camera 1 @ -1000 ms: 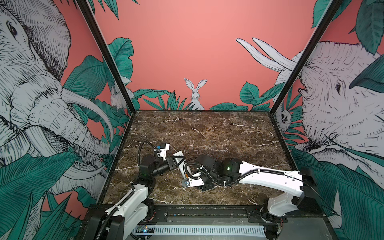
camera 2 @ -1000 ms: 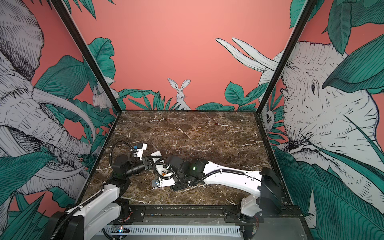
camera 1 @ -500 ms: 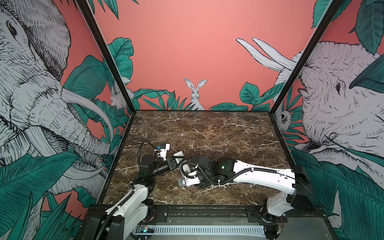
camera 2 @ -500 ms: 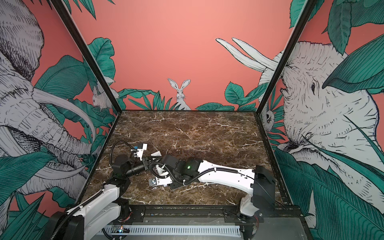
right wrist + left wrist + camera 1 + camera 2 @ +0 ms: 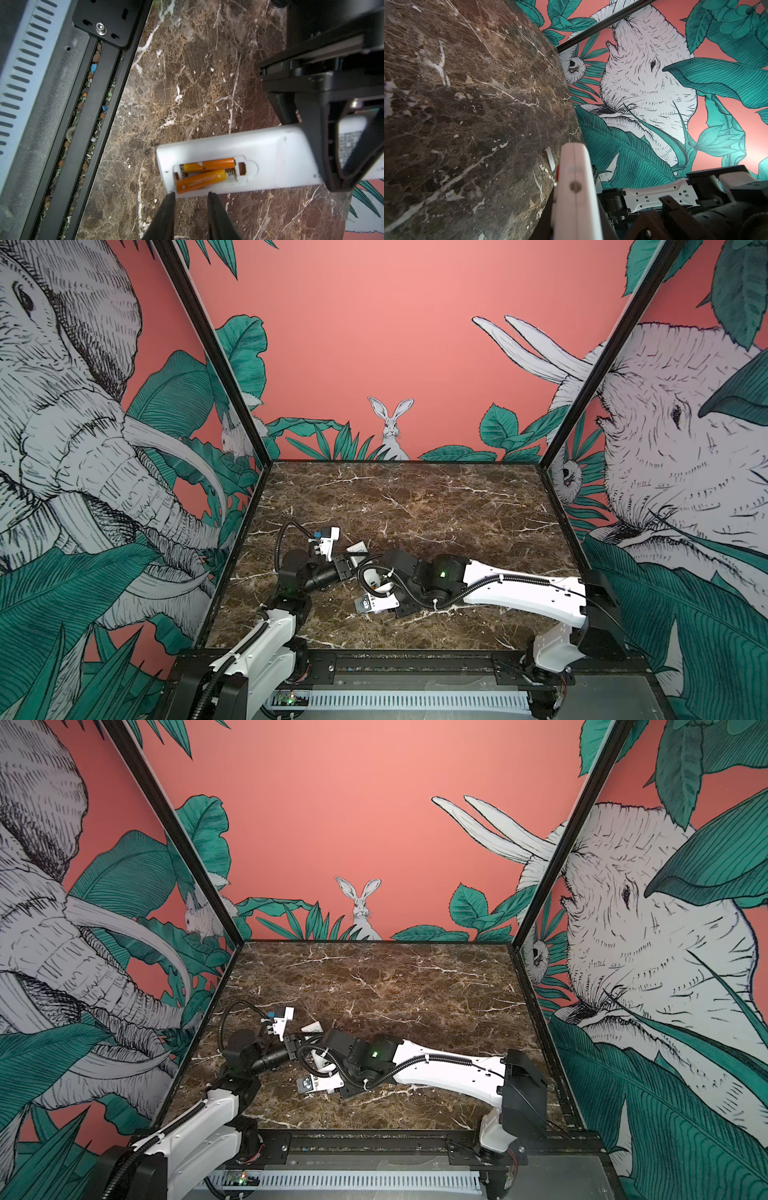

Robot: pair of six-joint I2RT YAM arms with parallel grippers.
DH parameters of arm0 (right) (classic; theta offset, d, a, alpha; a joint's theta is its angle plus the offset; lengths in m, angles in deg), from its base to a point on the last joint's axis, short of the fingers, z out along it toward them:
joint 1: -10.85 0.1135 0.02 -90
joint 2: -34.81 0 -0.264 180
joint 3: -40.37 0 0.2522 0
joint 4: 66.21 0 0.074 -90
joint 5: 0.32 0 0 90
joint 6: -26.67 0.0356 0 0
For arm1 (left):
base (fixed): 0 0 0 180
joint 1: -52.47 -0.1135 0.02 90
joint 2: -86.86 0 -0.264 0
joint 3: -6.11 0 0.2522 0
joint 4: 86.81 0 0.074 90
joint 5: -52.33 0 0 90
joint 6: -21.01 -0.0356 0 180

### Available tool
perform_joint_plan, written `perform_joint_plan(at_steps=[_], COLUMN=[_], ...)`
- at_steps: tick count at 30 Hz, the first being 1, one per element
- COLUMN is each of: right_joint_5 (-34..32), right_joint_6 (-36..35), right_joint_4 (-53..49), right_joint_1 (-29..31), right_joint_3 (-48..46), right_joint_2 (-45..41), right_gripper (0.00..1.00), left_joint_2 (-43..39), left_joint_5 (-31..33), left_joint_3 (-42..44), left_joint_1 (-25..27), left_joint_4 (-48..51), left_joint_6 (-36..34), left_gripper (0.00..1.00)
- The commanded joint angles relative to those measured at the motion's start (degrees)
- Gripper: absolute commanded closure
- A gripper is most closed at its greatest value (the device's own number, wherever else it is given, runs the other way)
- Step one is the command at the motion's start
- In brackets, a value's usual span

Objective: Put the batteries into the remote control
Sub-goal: 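Press both orange batteries down into the compartment with the right gripper fingers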

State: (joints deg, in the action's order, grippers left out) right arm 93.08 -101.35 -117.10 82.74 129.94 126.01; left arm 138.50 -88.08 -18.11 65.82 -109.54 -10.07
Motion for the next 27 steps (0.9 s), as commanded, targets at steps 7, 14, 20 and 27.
perform_joint_plan(at_steps=[7, 14, 20, 27], right_joint_5=[-0.59, -1.44, -3.44, -4.42], right_joint_6=[-1.44, -1.62, -1.92, -1.88], right_joint_4=[-1.2, -0.5, 0.81, 3.02], right_joint_1=[0.52, 0.52, 0.52, 0.52], right_joint_3=[1.09, 0.68, 0.38, 0.27], right_joint_2=[3.06, 3.21, 3.63, 4.15], right_gripper=[0.73, 0.75, 0.79, 0.81], left_joint_2=[-0.81, -0.75, -0.68, -0.93], left_joint_5=[-1.18, -1.2, -1.18, -1.2], left_joint_3=[-1.67, -1.59, -1.67, -1.58], left_joint_1=[-0.25, -0.25, -0.26, -0.25], left_joint_4=[-1.1, -1.07, -1.22, -1.32], left_joint_6=[-0.29, -0.27, -0.27, -0.02], left_gripper=[1.0, 1.0, 1.0, 1.0])
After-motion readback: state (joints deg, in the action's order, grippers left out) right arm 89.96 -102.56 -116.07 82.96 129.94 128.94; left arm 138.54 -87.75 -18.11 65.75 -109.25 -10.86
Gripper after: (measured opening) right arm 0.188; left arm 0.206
